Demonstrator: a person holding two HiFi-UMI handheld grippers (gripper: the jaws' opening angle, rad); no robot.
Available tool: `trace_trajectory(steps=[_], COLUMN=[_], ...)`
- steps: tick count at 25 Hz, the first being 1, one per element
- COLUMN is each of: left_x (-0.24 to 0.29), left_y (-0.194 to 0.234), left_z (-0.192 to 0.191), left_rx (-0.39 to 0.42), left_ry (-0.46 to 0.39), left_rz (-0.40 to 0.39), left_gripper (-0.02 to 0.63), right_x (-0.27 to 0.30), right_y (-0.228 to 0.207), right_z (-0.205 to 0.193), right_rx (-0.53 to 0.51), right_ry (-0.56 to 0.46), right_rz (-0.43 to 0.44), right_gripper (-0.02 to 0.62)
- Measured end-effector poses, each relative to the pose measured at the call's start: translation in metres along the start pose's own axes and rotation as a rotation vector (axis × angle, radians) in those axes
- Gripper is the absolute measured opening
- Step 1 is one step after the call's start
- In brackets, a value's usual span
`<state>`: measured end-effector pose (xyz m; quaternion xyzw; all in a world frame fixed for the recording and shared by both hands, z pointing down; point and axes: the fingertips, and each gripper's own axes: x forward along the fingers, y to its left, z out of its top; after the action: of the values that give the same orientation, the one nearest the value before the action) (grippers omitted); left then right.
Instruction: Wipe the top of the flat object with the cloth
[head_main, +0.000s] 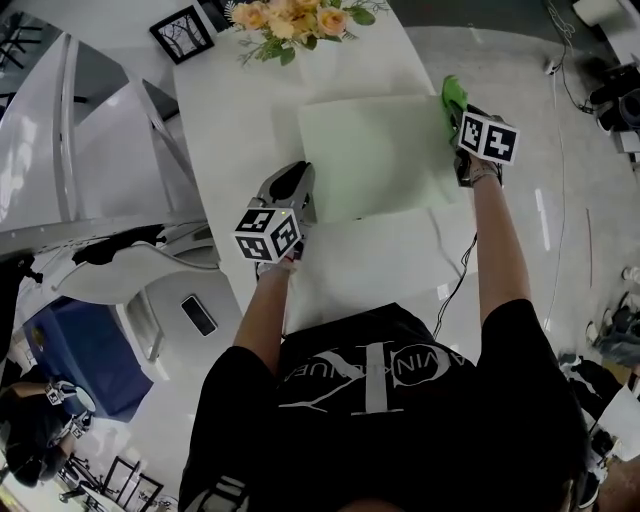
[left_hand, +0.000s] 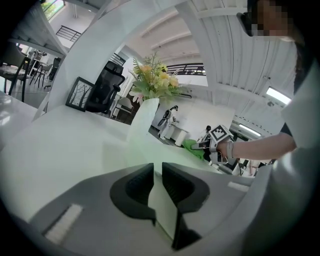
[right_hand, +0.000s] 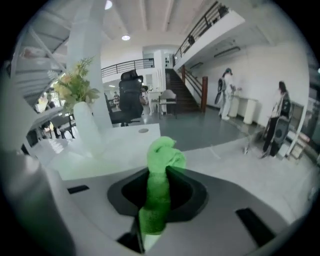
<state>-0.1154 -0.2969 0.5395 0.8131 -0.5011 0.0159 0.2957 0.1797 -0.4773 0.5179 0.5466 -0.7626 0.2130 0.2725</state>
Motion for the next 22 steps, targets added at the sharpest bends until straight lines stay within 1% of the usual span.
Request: trace_trajectory(steps=[1,2,3,4,5,6,8,11,13,15,18,20,22], left_x=[-0.001,-0.003,-0.006,-0.009,-0.013,-0.016,-0.021,-0.024,-0.026,-0.028,-0.033,-0.036,-0.037], left_y=[0.001,0.003,0.003,0.002,0.000,-0.003,-0.009,-0.017,-0.023,-0.027,-0.032,-0.033,-0.032], left_z=[0.001,0.001,0.002,0.003,0.003,0.002,-0.005,-0.016,-0.019,-0.021,-0.026,-0.030,-0.034], left_rx=[-0.021,-0.044,-0.059,-0.062,-0.056,-0.048,-0.041,-0.045,-0.052,-0.052,-0.043,-0.050,-0.061], left_ry=[-0.012,-0.023,-0.031,-0.036,-0.035,-0.029,-0.008,0.019,0.021,0.025,0.042,0.049,0.053], left_rz=[0.000,-0.007,-0.019,-0.032,-0.045,-0.056,-0.072,-0.080,-0.087,-0.095,-0.101,-0.099,-0.092], left_gripper=[0.081,0.167,0.223,0.224,0.224,0.224,0.224,0.218,0.204,0.202,0.199,0.188,0.158], right_x=[-0.007,-0.016,-0.025,-0.034,-0.042,-0.048,-0.056,-0.067,-0.073,-0.078,-0.083,-0.085,-0.081], right_y=[0.001,0.007,0.021,0.041,0.064,0.089,0.140,0.211,0.251,0.282,0.313,0.327,0.334], right_z=[0.008,0.017,0.027,0.034,0.037,0.035,0.022,-0.002,-0.015,-0.026,-0.039,-0.047,-0.056], right_rx=[-0.045,-0.097,-0.143,-0.175,-0.195,-0.208,-0.214,-0.192,-0.206,-0.236,-0.263,-0.274,-0.281], right_ry=[-0.048,-0.102,-0.154,-0.192,-0.207,-0.201,-0.153,-0.074,-0.035,0.001,0.043,0.070,0.102], right_rz=[-0.036,-0.046,-0.020,0.036,0.106,0.179,0.320,0.528,0.624,0.679,0.728,0.746,0.747], right_gripper=[0.064,0.064,0.064,0.064,0.064,0.064,0.064,0.064,0.064,0.064,0.064,0.064,0.064])
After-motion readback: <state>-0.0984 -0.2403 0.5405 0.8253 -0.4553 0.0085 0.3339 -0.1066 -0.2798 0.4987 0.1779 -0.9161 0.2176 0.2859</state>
